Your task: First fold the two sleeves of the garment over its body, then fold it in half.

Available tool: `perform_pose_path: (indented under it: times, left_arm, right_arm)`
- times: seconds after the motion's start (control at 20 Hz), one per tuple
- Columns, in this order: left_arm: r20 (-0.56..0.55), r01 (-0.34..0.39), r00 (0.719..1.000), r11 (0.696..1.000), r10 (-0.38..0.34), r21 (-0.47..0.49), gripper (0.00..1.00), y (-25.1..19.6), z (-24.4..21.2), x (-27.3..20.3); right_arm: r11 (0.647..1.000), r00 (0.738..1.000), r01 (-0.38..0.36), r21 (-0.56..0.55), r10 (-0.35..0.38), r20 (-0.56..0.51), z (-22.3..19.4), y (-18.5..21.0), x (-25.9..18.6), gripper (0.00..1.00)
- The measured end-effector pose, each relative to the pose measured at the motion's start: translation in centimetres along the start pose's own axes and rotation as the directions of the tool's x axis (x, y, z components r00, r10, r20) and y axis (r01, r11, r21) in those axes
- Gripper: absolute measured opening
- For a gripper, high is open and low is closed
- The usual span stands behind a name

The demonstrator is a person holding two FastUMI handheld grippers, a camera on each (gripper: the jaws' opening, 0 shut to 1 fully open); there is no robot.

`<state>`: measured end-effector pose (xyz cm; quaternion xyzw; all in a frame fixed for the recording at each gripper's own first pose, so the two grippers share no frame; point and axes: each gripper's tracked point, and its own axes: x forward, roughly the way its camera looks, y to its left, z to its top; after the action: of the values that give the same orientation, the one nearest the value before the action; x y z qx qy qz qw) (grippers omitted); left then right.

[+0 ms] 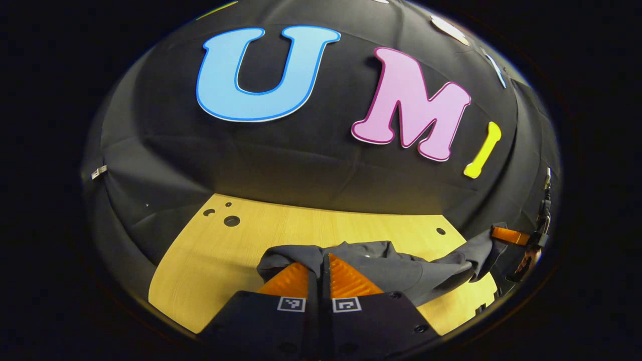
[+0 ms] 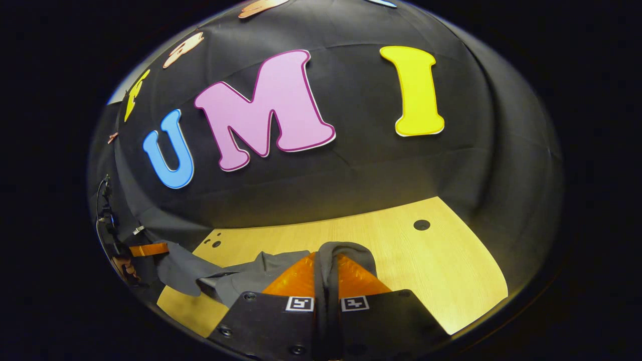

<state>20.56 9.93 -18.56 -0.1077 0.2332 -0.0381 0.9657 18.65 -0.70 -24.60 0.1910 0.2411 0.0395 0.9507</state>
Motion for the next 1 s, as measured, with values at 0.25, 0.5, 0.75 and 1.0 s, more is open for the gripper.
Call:
perform_pose_path:
  times: [0.25,0.5,0.75,1.0]
  left_arm:
    - [-0.039,-0.038,0.999,0.999,0.036,-0.026,0.05,1.2,-1.3,4.2]
    - [-0.078,-0.079,0.994,0.996,0.076,-0.036,0.05,2.5,-3.5,7.6]
    - [-0.104,-0.124,0.987,0.992,0.123,-0.006,0.05,3.7,-6.0,10.6]
    - [-0.139,-0.147,0.979,0.989,0.147,0.015,0.05,4.3,-8.9,13.9]
  right_arm:
    - [1.0,0.999,-0.004,-0.005,0.004,-0.045,-1.8,-1.1,4.1,0.05]
    - [1.0,0.996,-0.007,-0.009,0.006,-0.094,-5.1,-1.7,7.8,0.05]
    - [1.0,0.99,-0.016,0.006,0.017,-0.142,-8.0,-2.4,11.5,0.05]
    - [1.0,0.98,0.004,-0.013,-0.007,-0.2,-11.0,-4.6,14.7,0.05]
